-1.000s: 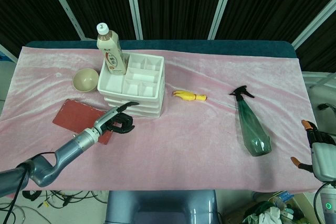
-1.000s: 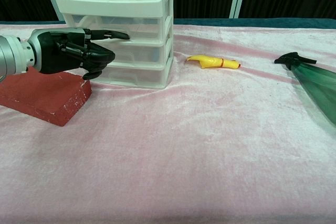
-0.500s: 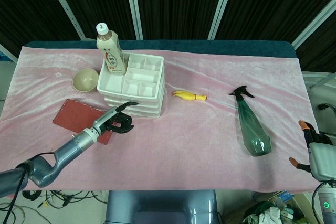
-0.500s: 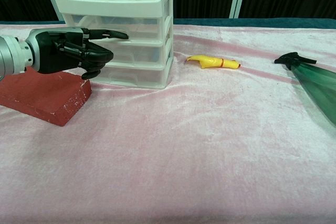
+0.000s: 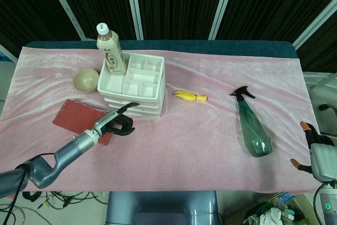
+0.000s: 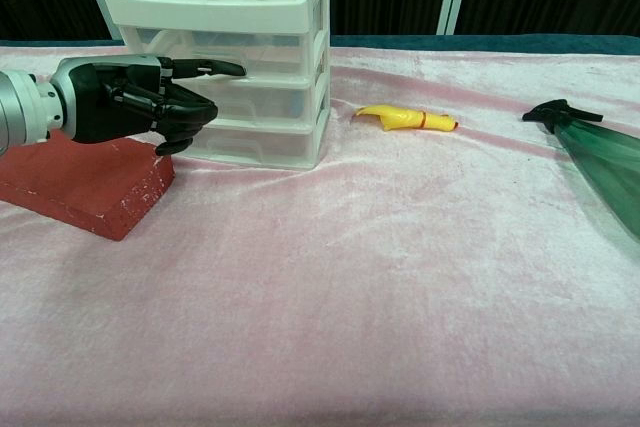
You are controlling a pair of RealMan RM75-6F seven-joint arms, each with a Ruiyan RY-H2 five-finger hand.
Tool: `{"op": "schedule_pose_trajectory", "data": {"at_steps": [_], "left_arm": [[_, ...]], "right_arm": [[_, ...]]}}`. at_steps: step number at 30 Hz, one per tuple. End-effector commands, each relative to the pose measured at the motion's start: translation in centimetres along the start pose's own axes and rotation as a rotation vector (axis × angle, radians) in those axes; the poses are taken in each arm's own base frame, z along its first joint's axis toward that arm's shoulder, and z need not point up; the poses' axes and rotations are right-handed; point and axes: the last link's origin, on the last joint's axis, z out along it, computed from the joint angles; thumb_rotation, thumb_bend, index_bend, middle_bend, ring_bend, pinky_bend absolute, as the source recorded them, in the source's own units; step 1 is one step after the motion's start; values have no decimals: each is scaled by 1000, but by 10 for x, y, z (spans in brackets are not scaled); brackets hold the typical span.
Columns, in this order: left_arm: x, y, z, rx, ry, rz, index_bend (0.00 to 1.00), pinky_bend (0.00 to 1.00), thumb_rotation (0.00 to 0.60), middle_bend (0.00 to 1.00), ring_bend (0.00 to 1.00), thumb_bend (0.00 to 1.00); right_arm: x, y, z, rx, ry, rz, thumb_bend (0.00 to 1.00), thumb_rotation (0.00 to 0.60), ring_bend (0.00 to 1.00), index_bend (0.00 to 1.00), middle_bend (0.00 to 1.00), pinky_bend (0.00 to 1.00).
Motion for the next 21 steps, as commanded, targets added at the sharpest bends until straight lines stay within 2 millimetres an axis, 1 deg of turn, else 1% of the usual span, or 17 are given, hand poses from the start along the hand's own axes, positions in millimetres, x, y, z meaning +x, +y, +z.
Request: {"op": "schedule_pose_trajectory", "data": {"at_steps": [1, 6, 21], "left_arm": [[-1, 0, -1, 1, -5, 5, 5, 763, 600, 730, 729, 375], [-1, -1, -1, 2, -16, 18, 43, 763, 600, 731, 729, 374], [-2, -2, -11, -17, -43, 47, 82, 763, 600, 738, 731, 374]], "right_arm": [[0, 0, 0, 0, 2, 1, 0, 600, 282, 88, 104, 228], [0, 0, 0, 0, -1, 0, 0, 600, 282, 88, 104, 227], [0, -1, 0, 1, -3, -1, 0, 600, 282, 86, 104, 227]]}}
